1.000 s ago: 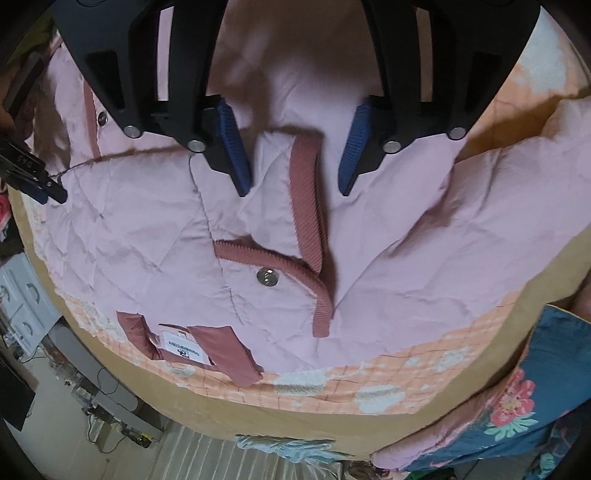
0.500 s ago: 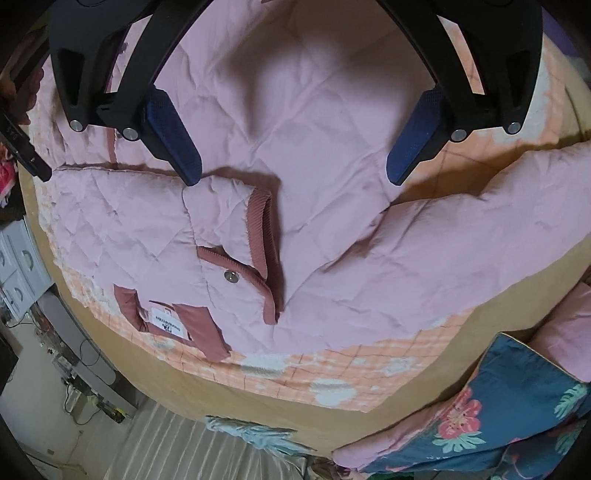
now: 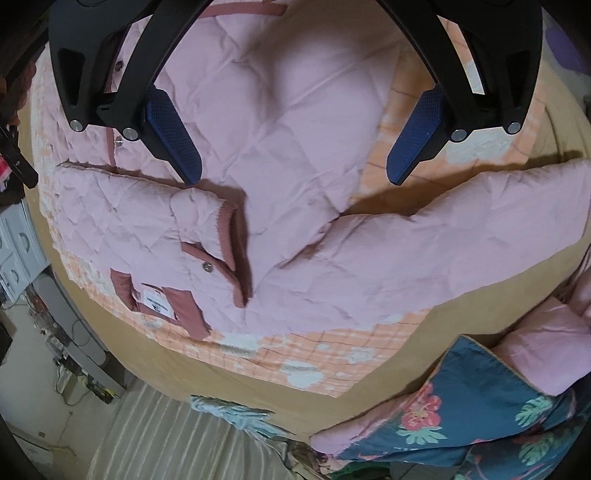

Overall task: Fold large clothes
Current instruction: 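Move the left tool over to the other jacket sleeve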

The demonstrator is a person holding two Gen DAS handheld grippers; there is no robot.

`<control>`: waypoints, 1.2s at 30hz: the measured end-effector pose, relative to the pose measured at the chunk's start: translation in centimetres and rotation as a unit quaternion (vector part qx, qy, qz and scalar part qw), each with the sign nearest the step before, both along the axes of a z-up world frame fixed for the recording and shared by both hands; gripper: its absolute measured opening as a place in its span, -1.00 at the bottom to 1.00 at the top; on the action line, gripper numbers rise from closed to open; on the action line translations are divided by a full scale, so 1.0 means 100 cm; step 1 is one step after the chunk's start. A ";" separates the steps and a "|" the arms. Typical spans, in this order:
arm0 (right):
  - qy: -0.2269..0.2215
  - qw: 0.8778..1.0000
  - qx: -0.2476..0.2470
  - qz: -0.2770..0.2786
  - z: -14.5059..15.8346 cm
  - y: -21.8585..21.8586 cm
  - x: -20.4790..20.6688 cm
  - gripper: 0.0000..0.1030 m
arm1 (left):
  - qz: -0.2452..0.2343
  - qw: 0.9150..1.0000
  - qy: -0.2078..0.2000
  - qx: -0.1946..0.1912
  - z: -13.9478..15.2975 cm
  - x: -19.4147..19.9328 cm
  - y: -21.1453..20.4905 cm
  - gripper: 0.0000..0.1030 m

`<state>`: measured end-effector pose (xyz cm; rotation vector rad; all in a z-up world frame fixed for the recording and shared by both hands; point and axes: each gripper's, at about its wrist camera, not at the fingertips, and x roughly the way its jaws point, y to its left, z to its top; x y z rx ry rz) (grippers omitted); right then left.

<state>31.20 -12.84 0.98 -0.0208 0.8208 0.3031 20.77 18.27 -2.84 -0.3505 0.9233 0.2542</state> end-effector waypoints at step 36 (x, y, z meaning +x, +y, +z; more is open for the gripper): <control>-0.065 0.980 -0.034 0.184 0.042 0.198 -0.063 0.92 | 0.158 0.987 -0.021 -0.028 -0.019 -0.089 0.124 0.82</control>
